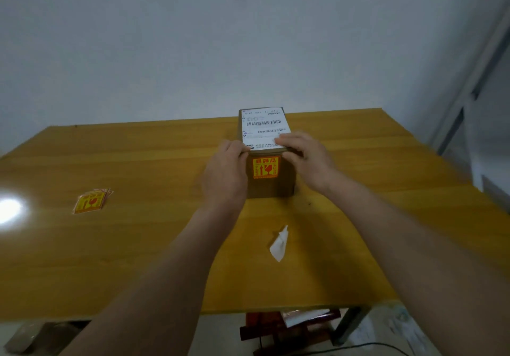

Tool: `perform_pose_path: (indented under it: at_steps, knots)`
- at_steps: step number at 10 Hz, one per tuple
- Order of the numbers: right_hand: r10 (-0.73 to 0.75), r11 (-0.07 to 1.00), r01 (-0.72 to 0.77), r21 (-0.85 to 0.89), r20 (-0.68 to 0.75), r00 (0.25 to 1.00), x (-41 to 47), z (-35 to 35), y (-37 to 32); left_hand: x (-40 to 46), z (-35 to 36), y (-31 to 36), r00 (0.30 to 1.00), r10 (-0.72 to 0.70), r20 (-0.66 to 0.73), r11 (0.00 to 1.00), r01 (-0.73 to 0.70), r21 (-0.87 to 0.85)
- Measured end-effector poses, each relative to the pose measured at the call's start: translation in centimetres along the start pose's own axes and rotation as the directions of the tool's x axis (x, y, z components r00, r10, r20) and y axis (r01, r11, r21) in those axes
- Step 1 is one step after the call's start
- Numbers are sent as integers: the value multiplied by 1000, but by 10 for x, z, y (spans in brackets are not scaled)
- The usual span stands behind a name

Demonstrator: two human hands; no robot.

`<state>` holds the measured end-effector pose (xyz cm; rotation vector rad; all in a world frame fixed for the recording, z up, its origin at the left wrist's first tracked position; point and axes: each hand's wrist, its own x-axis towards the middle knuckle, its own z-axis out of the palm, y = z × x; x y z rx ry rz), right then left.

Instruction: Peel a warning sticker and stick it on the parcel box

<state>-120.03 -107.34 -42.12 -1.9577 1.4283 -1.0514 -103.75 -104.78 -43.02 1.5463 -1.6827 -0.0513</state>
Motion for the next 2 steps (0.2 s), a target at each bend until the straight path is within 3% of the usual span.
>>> perform_pose_path:
  at_steps: [1,2]
  knots:
    - [41,994,-33,-101,70,997,-21,-6,-6,-12,-15,0,991,-25,129,1000,25,0]
    - [94,961,-82,-264,34,995,-59,-13,-9,-43,-30,-8,981,-34,190,992,10,127]
